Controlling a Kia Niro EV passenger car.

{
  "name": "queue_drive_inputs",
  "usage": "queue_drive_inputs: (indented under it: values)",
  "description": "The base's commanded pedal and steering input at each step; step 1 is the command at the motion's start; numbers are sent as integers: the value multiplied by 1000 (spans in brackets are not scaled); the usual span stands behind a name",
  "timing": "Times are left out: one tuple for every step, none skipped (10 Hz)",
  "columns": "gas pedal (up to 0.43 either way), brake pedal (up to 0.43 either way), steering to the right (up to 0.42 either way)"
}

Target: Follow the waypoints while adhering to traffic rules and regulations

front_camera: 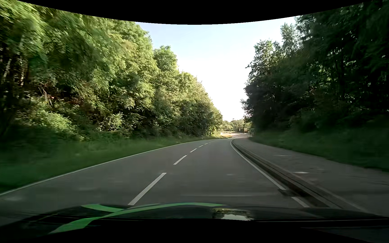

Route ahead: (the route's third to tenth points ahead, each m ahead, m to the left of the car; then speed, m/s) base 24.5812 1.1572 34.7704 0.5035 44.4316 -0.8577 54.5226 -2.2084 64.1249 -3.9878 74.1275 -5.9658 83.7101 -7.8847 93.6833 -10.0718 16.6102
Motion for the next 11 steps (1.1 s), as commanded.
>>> queue_drive_inputs:
  values:
    - [110,0,18]
    - [110,0,18]
    - [118,0,18]
    - [138,0,18]
    - [138,0,18]
    - [138,0,18]
    - [138,0,18]
    - [138,0,18]
    - [138,0,18]
    - [138,0,18]
    - [138,0,18]
